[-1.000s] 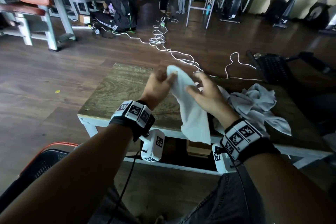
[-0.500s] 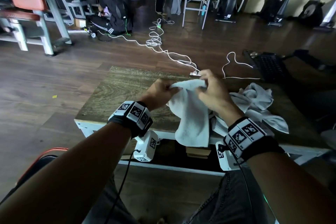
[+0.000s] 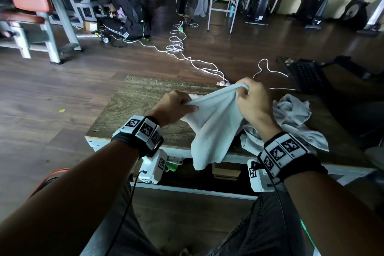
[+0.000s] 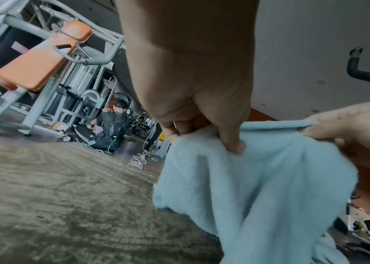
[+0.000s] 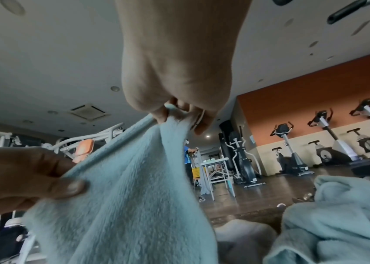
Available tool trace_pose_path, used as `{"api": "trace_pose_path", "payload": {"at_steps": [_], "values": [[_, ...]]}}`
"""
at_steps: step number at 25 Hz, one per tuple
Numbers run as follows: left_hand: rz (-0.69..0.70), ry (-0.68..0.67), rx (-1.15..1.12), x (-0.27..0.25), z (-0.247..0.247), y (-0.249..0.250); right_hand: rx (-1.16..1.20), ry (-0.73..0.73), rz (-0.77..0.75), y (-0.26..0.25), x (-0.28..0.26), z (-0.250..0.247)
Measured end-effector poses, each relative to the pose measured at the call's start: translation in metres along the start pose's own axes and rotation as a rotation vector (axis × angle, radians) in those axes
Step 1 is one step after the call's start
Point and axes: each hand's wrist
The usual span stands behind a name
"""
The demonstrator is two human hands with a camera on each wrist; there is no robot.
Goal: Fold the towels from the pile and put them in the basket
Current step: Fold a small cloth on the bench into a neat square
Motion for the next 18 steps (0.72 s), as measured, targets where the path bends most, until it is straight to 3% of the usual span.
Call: {"api": "trace_pose_path", "payload": {"at_steps": [3,5,9,11,13,16,18], "values": [[-0.140,0.046,0.116,-0.006,-0.007,-0.012,0.003,0.043,0.132,0.016,0.002,0.001],[-0.142,0.108,0.117,-0.006,-0.009,-0.014,-0.037,-0.022,0.182,0.026,0.000,0.006],[0.148,0.082,0.030,-0.002,-0.003,0.012,-0.120,-0.363,-0.123,0.007,-0.018,0.034],[0.210,0.043,0.001,0.000,0.002,0.020,-0.161,-0.307,-0.270,-0.008,-0.019,0.041],[0.182,0.055,0.007,0.000,0.001,0.012,-0.127,-0.238,-0.269,-0.013,-0.016,0.035],[0.051,0.078,0.218,-0.009,-0.010,-0.019,-0.073,-0.054,-0.085,-0.009,-0.004,0.010],[-0.054,0.142,0.196,-0.017,-0.018,-0.043,0.023,0.049,0.063,-0.001,0.008,-0.006]]}}
Point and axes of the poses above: each hand's wrist, its own x-axis towards the middle knuckle, its own z-axis out of the palm, y = z × x, and after that the axes turned 10 degrees about -y, right-handed
